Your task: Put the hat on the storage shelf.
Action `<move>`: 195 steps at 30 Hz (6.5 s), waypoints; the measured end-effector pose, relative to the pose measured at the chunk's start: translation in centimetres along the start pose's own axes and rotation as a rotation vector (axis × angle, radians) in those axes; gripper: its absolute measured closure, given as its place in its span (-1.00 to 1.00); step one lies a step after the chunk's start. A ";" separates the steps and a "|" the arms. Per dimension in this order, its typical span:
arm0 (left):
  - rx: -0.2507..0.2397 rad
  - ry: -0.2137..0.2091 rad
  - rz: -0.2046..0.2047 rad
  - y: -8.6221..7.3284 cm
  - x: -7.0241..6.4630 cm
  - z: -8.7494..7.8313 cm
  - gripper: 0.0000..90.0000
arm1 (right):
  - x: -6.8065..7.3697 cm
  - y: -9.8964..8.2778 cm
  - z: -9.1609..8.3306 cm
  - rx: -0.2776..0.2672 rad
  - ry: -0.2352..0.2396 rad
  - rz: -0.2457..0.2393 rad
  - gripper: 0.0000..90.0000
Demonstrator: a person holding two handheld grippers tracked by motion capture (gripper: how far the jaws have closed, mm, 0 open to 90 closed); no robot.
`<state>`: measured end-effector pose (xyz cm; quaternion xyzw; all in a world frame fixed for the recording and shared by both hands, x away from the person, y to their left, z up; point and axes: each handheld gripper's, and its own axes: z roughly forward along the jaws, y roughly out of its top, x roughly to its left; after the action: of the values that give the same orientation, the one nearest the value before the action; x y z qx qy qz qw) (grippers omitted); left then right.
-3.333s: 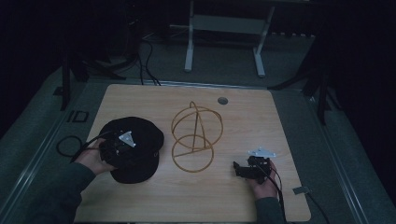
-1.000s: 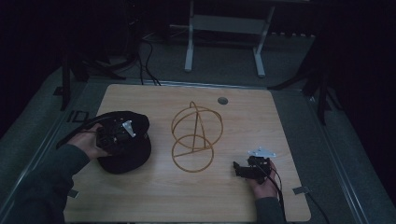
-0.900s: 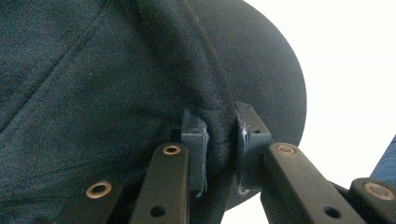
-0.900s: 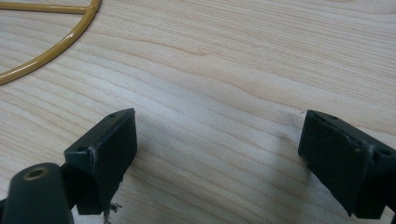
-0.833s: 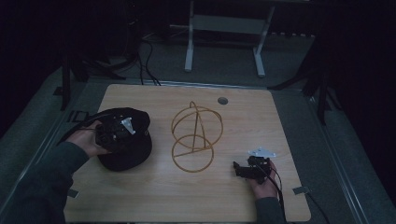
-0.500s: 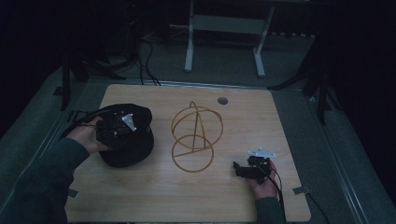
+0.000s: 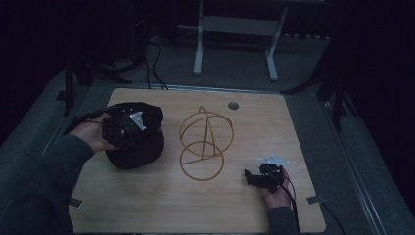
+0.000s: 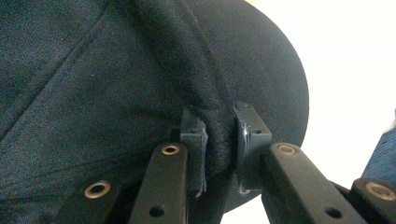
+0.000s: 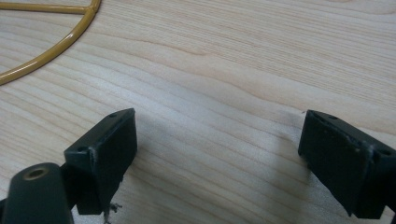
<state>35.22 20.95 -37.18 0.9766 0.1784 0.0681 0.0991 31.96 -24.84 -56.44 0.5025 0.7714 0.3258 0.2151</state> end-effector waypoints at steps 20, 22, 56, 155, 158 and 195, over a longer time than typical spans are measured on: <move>-0.022 0.011 0.064 1.5 0.2 -1.9 0.67 | 0.0 0.0 0.0 0.001 0.000 -0.001 -0.74; -0.024 0.015 0.073 1.6 0.2 -2.2 0.67 | 0.0 0.0 0.0 0.001 0.000 -0.001 -0.74; -0.083 0.037 0.143 3.5 -0.1 -5.4 0.66 | 0.0 0.0 0.0 -0.001 0.000 -0.005 -0.74; -0.209 0.016 0.465 14.8 -5.6 -9.2 0.61 | 0.1 0.0 0.0 -0.001 0.007 -0.013 -0.74; -0.205 0.017 0.482 15.3 -6.0 -9.0 0.61 | 0.1 0.0 0.0 -0.001 0.007 -0.013 -0.74; -0.148 -0.019 0.531 17.8 -8.0 -5.5 0.52 | 0.1 0.0 0.0 0.001 0.010 -0.016 -0.74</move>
<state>32.89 2.66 -28.76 0.9798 -0.0904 0.0956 0.1505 31.85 -24.75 -56.44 0.4947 0.7766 0.3262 0.2138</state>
